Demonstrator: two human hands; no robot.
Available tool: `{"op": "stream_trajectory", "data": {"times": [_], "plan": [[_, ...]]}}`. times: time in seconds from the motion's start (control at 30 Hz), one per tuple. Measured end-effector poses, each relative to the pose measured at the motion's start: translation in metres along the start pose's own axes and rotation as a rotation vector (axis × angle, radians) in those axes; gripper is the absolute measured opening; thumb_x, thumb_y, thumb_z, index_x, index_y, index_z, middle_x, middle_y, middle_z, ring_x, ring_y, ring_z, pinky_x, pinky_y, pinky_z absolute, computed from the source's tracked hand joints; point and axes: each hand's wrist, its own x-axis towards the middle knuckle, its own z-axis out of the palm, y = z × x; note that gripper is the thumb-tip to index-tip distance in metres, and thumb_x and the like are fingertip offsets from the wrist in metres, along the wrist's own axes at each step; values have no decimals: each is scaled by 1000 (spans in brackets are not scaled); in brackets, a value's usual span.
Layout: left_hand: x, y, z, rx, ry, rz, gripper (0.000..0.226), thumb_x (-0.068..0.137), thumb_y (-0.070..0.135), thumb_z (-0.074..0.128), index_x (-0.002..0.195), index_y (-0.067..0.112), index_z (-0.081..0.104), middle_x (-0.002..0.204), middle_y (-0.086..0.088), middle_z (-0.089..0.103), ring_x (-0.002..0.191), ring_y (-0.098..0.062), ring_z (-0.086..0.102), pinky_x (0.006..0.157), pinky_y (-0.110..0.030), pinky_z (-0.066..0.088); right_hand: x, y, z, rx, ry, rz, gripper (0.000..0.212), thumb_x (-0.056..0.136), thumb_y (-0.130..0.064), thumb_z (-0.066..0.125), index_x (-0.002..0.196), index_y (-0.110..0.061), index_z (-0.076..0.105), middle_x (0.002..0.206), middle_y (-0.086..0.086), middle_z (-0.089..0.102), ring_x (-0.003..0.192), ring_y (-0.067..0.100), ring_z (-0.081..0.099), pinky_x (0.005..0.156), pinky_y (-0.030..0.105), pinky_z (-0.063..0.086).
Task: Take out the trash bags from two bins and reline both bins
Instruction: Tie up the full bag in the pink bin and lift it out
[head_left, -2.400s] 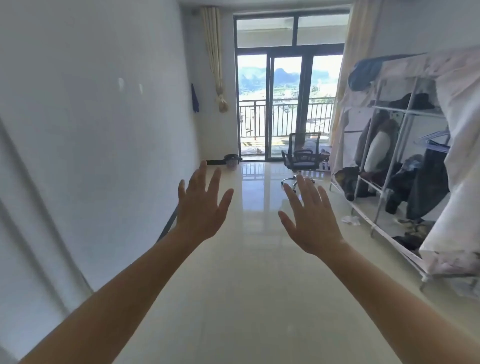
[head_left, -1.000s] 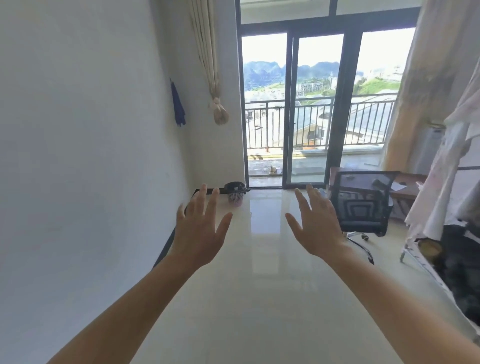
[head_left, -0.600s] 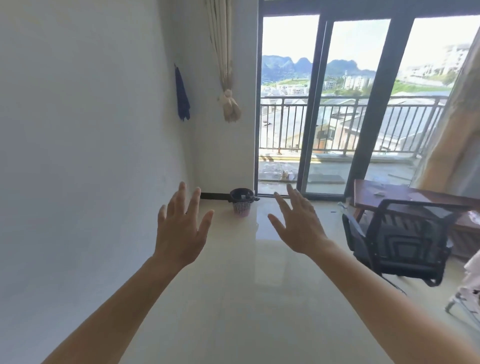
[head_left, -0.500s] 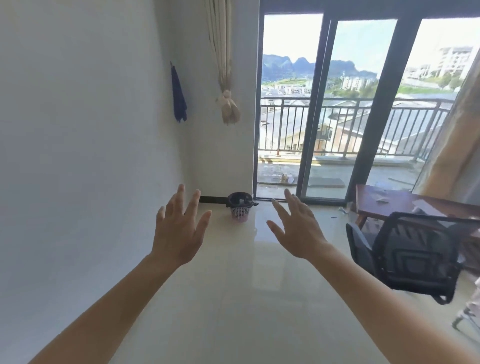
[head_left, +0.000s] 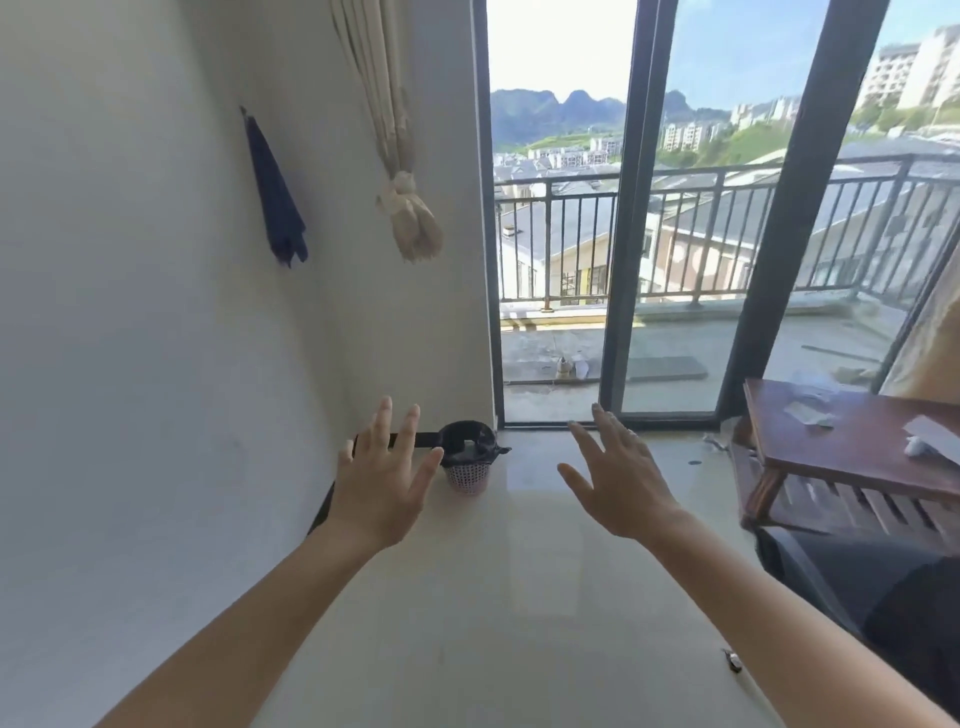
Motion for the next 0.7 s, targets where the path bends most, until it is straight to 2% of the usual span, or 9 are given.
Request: {"op": "stream_trajectory", "data": {"times": [0.1,0.3,0.5,0.7], "plan": [[92,-5,13,24,-10,-11,78,90,70,4,156,29,6,165,-9,0,148,-26,16,116,-51,22,99,26,14,5,-40,-12,69,102,-55,32,158,-17,20,165,18,5,153,33,10,123,48,16],[229,-43,38,9,38,-68,77,91,68,9,156,27,14,163,-10,12,146,-28,23,112,-49,28,271,25,43,93,-75,-52,69,102,-54,33,158,-18,17,166,16,6,153,32,8,123,48,13],[367,-102,112,-19,-3,-113,78,90,70,8,156,29,11,164,-9,7,146,-27,21,112,-48,29,413,22,112,12,-107,-154,67,102,-53,34,158,-19,18,166,16,6,153,33,8,124,48,12],[522,-154,162,-68,-93,-107,72,94,66,14,157,30,7,165,-5,1,149,-24,15,115,-48,25,567,37,155,-68,-151,-76,67,102,-56,29,158,-20,16,166,15,1,154,30,3,124,49,7]]}}
